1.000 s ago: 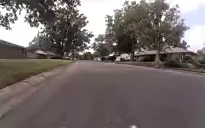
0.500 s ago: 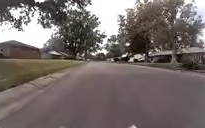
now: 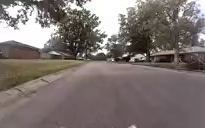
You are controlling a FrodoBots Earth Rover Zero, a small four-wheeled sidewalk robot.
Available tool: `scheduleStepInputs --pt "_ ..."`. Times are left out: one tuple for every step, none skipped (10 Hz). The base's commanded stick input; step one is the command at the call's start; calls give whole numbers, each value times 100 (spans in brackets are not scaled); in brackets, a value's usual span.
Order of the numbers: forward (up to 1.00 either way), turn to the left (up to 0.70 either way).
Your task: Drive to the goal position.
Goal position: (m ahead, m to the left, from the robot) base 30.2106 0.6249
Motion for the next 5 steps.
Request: scheduleStepInputs --pt "100 3" --pt "100 2" --pt "100 3" --pt "100 2" --pt "100 2"
